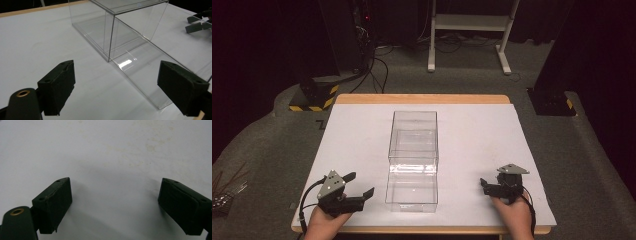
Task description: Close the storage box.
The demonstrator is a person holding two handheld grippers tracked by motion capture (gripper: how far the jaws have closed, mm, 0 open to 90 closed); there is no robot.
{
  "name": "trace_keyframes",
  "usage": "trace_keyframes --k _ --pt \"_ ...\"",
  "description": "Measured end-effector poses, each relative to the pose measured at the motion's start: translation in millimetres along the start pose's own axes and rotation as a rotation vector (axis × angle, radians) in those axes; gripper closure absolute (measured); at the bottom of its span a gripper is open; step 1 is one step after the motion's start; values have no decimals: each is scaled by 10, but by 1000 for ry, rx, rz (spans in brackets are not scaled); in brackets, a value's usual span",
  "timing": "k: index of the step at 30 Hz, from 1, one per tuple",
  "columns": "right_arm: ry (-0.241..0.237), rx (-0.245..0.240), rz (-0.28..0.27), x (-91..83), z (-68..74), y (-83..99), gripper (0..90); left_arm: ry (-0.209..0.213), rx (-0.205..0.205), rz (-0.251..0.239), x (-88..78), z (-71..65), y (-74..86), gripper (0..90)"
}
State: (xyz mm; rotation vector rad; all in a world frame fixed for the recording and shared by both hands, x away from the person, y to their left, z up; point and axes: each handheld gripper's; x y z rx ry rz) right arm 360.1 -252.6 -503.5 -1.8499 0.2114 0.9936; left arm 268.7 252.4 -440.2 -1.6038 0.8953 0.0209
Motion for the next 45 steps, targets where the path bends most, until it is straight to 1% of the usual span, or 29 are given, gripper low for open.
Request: trace_keyframes --k 2,3,4,5,9,11,12,13,15,17,18,19,21,23,24,26,30,33,35,36,40,42,44,45 --pt "0 0 0 0 0 0 117 13 2 -8 -17 -33 -7 152" --pt "0 0 0 0 0 0 117 17 -3 -9 -21 -46 -6 152" --pt "0 0 0 0 0 0 117 17 -3 -9 -21 -46 -6 152" --pt "0 0 0 0 0 0 117 31 -2 -12 -31 -68 0 152" --pt "0 0 0 0 0 0 117 46 3 -14 -38 -110 1 151" --pt "0 0 0 0 0 0 117 58 -2 -19 -40 -126 -4 151" --pt "0 0 0 0 0 0 117 71 -9 -19 -42 -142 -5 151" --pt "0 0 0 0 0 0 117 71 -9 -19 -42 -142 -5 151" --pt "0 0 0 0 0 1 117 84 -14 -15 -36 -160 0 150" --pt "0 0 0 0 0 1 117 91 -7 -16 -29 -178 1 149" --pt "0 0 0 0 0 1 117 106 -9 -17 -24 -205 -1 148" --pt "0 0 0 0 0 1 117 106 -9 -17 -24 -205 -1 147" --pt "0 0 0 0 0 1 117 122 -11 -18 -22 -235 0 146" --pt "0 0 0 0 0 1 117 138 -8 -13 -12 -275 5 145" --pt "0 0 0 0 0 1 117 138 -8 -13 -12 -275 5 145" --pt "0 0 0 0 0 1 117 151 -2 0 15 -299 19 144" --pt "0 0 0 0 0 1 117 164 -6 8 44 -323 37 143" --pt "0 0 0 0 0 1 117 186 -5 31 86 -373 66 141" --pt "0 2 0 0 1 1 117 192 -3 35 96 -382 74 133" --pt "0 0 0 0 0 1 117 193 13 45 118 -409 91 131" --pt "0 0 0 0 0 1 117 198 12 52 136 -430 109 132" --pt "0 2 0 0 1 1 117 198 24 61 152 -446 125 132" --pt "0 2 0 0 1 1 117 200 22 65 158 -450 132 132" --pt "-1 3 0 -1 2 1 117 199 29 69 166 -448 136 132"
Point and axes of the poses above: each handheld gripper's, and its own axes: x roughly forward along the jaws, y roughly out of its underside, z roughly to its left, and after that the axes turned 13 degrees about -x, right-handed
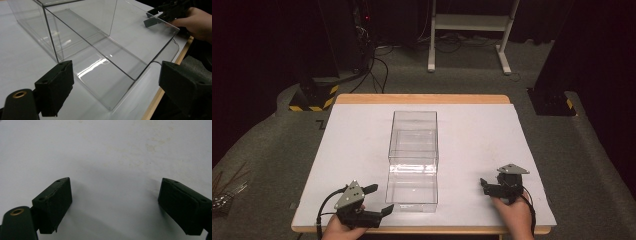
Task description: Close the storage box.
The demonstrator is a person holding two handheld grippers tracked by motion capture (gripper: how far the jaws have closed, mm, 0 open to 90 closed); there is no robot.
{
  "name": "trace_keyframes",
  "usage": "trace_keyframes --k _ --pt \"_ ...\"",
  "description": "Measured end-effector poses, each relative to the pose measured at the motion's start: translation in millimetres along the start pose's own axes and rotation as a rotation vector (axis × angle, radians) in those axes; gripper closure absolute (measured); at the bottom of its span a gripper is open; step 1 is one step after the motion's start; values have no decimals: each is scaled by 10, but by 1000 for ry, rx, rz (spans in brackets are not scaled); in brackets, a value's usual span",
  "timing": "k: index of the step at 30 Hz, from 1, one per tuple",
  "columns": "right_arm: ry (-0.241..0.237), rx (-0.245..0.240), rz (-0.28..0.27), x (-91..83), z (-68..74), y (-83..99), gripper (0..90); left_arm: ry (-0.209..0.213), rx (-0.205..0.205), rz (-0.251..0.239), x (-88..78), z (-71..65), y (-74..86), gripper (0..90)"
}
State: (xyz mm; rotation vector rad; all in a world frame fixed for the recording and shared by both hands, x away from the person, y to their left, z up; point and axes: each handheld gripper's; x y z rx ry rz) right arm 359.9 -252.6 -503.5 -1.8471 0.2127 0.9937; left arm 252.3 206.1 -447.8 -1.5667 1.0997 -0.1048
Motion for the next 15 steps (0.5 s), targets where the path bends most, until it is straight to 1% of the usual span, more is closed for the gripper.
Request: trace_keyframes --k 7,9,10,14,15 --pt "1 -1 0 0 -1 0 117 -3 2 23 46 9 38 132" --pt "0 -3 -1 0 -2 0 117 -7 1 29 64 7 52 135" --pt "1 -4 -2 1 -3 1 117 -15 7 42 88 9 67 137" --pt "1 -4 -1 0 -2 1 117 -27 11 53 133 10 86 148" --pt "1 -4 -1 0 -2 1 117 -28 6 52 140 5 89 150"
Point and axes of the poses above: each handheld gripper's, and its own axes: x roughly forward along the jaws, y roughly out of its underside, z roughly to its left, and after that the axes turned 13 degrees about -x, right-handed
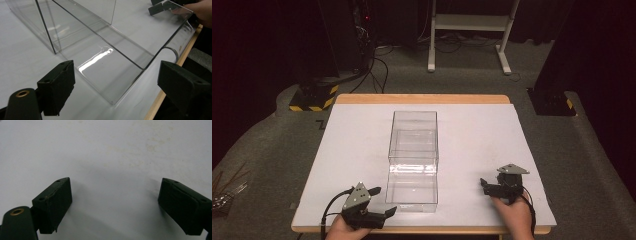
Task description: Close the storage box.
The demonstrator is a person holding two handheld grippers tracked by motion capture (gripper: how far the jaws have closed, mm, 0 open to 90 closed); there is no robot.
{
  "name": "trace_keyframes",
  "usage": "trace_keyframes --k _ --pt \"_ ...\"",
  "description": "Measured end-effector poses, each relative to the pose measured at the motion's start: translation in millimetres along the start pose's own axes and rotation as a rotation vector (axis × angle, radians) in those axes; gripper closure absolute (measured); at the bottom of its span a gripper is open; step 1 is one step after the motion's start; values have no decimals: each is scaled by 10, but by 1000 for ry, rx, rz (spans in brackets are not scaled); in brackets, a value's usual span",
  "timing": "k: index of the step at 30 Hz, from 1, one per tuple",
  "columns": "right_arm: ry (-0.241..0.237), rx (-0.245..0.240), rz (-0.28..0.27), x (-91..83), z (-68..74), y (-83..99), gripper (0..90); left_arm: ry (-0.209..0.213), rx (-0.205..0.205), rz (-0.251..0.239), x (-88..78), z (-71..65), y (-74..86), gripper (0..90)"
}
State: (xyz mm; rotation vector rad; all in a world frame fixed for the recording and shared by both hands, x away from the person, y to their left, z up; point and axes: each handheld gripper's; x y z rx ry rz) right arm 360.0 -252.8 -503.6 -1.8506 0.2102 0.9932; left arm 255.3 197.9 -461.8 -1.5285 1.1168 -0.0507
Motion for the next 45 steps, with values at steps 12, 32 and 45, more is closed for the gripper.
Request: trace_keyframes --k 12,32,45 --pt "-1 5 2 -6 5 3 117 -17 3 -4 73 -15 5 159" --pt "-1 5 3 -6 5 3 118 -13 3 -24 127 -46 -21 167" --pt "-1 5 2 -6 5 3 118 -41 -6 -45 168 10 -64 179"
Point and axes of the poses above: each handheld gripper's, and its own axes: x roughly forward along the jaws, y roughly out of its underside, z roughly to its left, and after that the axes turned 13 degrees about -x, right-handed
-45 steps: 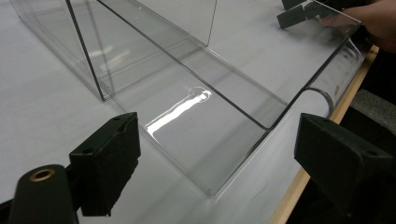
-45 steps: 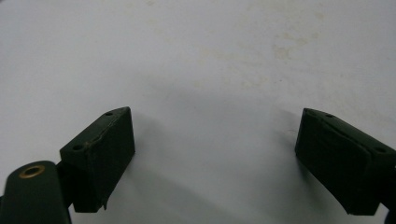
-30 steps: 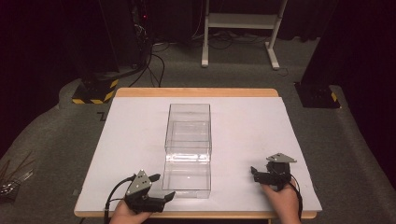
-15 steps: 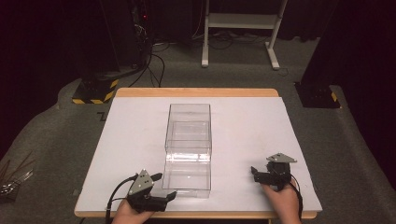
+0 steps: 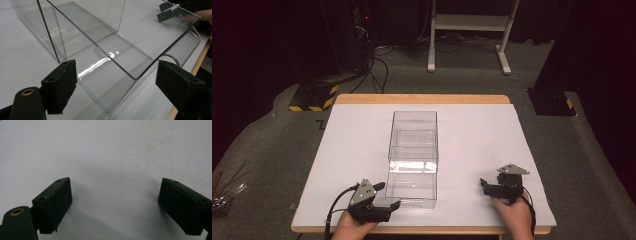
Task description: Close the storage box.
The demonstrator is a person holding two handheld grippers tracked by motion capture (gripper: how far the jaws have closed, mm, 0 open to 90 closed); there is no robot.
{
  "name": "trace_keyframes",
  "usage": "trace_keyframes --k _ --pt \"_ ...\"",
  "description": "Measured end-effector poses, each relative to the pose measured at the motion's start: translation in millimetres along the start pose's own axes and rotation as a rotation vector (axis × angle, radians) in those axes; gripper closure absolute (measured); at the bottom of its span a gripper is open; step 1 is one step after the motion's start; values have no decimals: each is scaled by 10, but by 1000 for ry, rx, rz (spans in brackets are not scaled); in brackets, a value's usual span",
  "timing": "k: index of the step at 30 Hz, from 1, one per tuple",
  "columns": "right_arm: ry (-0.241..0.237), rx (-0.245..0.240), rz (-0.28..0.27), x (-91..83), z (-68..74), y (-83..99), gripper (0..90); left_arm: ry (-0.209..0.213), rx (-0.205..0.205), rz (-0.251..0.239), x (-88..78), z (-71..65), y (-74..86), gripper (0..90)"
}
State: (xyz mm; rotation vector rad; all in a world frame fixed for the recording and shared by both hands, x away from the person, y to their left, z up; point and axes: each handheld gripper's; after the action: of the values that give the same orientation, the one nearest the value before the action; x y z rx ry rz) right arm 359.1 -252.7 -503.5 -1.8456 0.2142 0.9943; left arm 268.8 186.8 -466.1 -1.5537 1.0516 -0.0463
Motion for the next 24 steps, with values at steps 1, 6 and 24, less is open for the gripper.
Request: trace_keyframes --k 1,6,24 --pt "0 0 0 0 0 0 117 0 -6 1 3 6 -2 180" --pt "0 0 0 0 0 0 117 -9 -18 -5 10 40 -11 180" --pt "-1 2 1 -2 1 0 117 -10 -24 -6 16 40 -10 187"
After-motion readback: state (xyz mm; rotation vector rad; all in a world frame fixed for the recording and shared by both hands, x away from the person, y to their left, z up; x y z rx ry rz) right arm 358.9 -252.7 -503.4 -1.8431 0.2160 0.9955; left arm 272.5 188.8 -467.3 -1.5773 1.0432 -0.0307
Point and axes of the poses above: each handheld gripper's, and its own axes: x roughly forward along the jaws, y roughly out of its underside, z roughly to its left, and after that the axes turned 13 degrees about -x, right-handed
